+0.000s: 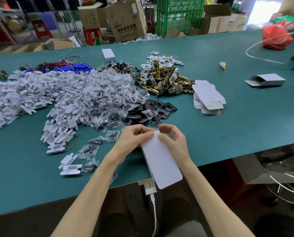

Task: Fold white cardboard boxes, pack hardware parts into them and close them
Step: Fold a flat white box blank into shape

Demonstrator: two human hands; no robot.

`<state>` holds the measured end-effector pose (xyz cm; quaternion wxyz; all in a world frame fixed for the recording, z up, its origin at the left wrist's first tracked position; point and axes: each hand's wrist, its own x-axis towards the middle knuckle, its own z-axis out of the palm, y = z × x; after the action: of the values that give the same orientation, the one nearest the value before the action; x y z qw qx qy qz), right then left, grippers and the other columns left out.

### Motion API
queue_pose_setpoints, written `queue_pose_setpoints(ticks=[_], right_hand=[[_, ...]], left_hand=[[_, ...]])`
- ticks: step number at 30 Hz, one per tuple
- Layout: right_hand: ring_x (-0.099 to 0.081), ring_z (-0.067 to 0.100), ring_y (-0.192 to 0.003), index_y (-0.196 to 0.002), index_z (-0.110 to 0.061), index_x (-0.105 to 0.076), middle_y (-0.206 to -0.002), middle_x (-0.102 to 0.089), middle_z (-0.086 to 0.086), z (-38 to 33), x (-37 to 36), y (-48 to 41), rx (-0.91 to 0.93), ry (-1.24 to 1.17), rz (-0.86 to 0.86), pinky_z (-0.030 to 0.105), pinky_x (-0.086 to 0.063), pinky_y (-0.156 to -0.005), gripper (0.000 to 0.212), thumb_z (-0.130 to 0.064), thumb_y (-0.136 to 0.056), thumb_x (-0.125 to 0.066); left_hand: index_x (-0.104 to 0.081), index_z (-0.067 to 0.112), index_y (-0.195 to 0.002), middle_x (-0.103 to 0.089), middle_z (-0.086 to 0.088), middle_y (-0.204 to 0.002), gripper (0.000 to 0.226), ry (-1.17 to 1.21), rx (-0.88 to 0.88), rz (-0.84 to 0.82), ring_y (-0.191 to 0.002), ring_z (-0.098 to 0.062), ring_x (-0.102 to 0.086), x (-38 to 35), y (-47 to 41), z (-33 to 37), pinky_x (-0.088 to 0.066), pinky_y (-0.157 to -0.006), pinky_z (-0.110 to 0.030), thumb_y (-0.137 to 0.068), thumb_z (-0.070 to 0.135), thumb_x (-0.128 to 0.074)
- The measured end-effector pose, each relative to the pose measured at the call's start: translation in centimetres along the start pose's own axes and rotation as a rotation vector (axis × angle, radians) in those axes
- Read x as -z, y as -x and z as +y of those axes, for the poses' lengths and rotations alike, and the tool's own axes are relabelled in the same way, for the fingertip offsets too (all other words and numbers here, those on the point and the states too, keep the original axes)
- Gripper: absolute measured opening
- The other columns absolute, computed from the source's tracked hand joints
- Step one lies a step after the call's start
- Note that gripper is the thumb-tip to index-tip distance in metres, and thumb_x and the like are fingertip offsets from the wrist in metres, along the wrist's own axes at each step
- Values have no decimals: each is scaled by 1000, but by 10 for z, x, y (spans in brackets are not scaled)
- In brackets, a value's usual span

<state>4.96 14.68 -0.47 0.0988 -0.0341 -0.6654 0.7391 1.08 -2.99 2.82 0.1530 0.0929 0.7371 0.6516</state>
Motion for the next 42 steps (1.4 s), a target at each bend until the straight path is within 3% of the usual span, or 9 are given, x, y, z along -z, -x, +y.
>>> queue_pose_setpoints(ticks=[9,15,20,23,28,31,34,36,42], right_hand=[[-69,6,-85,-106,-14,-71,-100,-73,-10,1,0,2,-13,-64,63,23,-55,-65,14,-9,-94,-66],[-68,5,-87,-107,-12,-69,-100,-73,-9,-1,-1,2,-3,-36,68,21,-55,-66,13,-7,-96,-65],[-67,6,-95,-111,-18,-69,-107,-71,-5,-1,1,2,-1,-35,92,21,-54,-73,18,-7,-97,-63],[-65,6,-95,-111,-24,-72,-111,-70,-1,-3,0,0,-30,-49,125,21,-53,-72,22,-10,-99,-61],[-66,11,-96,-109,-26,-75,-110,-74,-6,-4,0,-2,-72,-11,86,26,-55,-76,22,-16,-101,-58],[-69,10,-86,-113,-26,-76,-108,-76,-3,-8,2,-3,-155,-102,-3,22,-55,-64,24,-30,-105,-54],[-73,27,-102,-120,-7,-71,-115,-75,13,-10,2,-4,-190,-341,-54,32,-60,-79,37,-31,-108,-46],[-73,31,-103,-119,-6,-70,-111,-75,15,-10,-1,-1,-133,-255,-42,33,-60,-82,34,-28,-106,-48],[-73,20,-95,-106,-16,-74,-112,-70,10,1,-5,3,-2,85,13,25,-58,-80,18,-4,-100,-60]], left_hand=[[-76,16,-105,-77,-8,-100,10,208,-35,295,-87,-18,-69,-31,13,-18,-60,-75,-46,-98,22,-72],[-79,16,-97,-76,-4,-88,12,229,-69,387,-79,-17,-63,-40,14,-18,-51,-73,-45,-98,24,-71],[-77,23,-114,-77,-1,-105,23,128,-133,302,-88,-20,-66,-37,18,-18,-55,-76,-44,-108,28,-55],[-57,29,-144,-67,13,-135,45,54,-178,96,-113,-16,-67,-27,18,-19,-60,-90,-39,-110,4,-41],[-54,25,-147,-31,7,-160,76,-369,-373,-6,-145,-5,-35,-14,21,-20,-54,-89,-22,-90,-24,-47],[-62,20,-137,-40,3,-150,59,-423,-422,105,-135,-11,-46,-13,20,-23,-51,-91,-20,-89,-13,-68],[-72,17,-119,-58,3,-128,28,-297,-428,244,-115,-16,-62,-14,16,-23,-56,-90,-31,-92,14,-78],[-72,22,-110,-67,1,-113,20,-192,-359,307,-100,-17,-67,-16,15,-22,-58,-86,-39,-92,27,-78],[-67,25,-118,-76,8,-112,33,49,-270,290,-105,-11,-72,-15,17,-27,-55,-88,-22,-89,17,-80]])
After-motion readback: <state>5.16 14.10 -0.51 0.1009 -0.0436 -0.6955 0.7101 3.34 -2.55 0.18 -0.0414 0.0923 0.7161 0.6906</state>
